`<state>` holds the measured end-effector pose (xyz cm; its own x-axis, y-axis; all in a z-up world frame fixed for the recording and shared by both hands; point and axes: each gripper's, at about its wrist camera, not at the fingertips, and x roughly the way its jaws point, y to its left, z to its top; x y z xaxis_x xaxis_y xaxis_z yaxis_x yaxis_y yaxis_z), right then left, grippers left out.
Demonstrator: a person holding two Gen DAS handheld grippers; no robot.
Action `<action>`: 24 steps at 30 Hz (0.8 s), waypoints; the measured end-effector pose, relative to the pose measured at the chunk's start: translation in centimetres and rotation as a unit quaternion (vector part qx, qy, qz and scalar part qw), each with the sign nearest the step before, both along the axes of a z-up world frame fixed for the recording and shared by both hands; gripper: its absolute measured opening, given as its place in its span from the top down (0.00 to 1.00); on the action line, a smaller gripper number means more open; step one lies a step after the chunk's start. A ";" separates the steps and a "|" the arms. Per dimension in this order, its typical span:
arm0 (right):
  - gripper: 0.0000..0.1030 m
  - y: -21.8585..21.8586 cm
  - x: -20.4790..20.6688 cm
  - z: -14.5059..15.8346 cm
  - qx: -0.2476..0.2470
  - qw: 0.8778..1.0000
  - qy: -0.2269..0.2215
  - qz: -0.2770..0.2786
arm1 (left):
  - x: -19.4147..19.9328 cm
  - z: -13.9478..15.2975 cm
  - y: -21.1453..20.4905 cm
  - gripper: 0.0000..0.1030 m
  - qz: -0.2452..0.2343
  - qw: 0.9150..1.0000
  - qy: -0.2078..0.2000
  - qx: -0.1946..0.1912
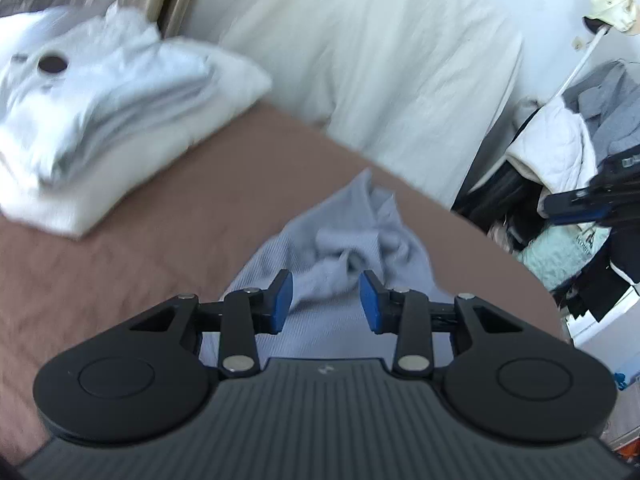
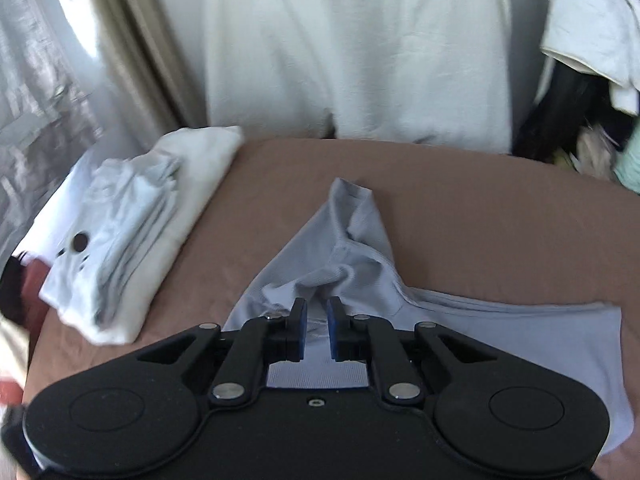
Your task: Fold clothes
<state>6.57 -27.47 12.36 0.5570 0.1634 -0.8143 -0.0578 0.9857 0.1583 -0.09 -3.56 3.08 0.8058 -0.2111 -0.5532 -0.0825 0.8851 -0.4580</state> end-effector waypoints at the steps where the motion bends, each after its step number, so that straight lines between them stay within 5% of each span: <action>1: 0.87 0.3 0.5 0.1 0.003 1.000 -0.007 0.000 | 0.1 0.3 -0.3 0.65 0.005 1.000 -0.013 0.010; 4: 0.89 0.1 0.9 -0.4 0.040 0.999 -0.028 -0.001 | 1.5 -0.3 -0.9 0.65 0.016 1.000 -0.008 0.017; 7: 0.89 0.1 1.5 -1.3 0.077 0.997 -0.017 -0.011 | 3.6 -0.6 -0.5 0.65 -0.016 0.999 0.018 -0.025; 10: 0.85 0.1 2.2 -1.8 0.069 0.997 -0.028 -0.001 | 5.3 0.0 0.0 0.62 -0.045 0.999 0.017 -0.019; 15: 0.84 0.3 2.5 -4.4 0.014 1.000 -0.011 0.007 | 8.2 -0.2 1.1 0.62 -0.019 0.995 -0.001 0.101; 20: 0.82 0.8 2.8 -7.0 -0.073 0.993 -0.023 0.090 | 10.1 -3.8 3.5 0.64 -0.038 0.998 0.049 0.033; 22: 0.68 -0.2 3.9 -7.9 -0.068 0.993 -0.022 0.091 | 11.0 -4.5 4.1 0.62 -0.054 0.997 0.061 0.015; 24: 0.65 -1.1 5.3 -9.0 -0.073 0.993 -0.020 0.093 | 11.8 -5.2 4.7 0.62 -0.069 0.995 0.074 -0.003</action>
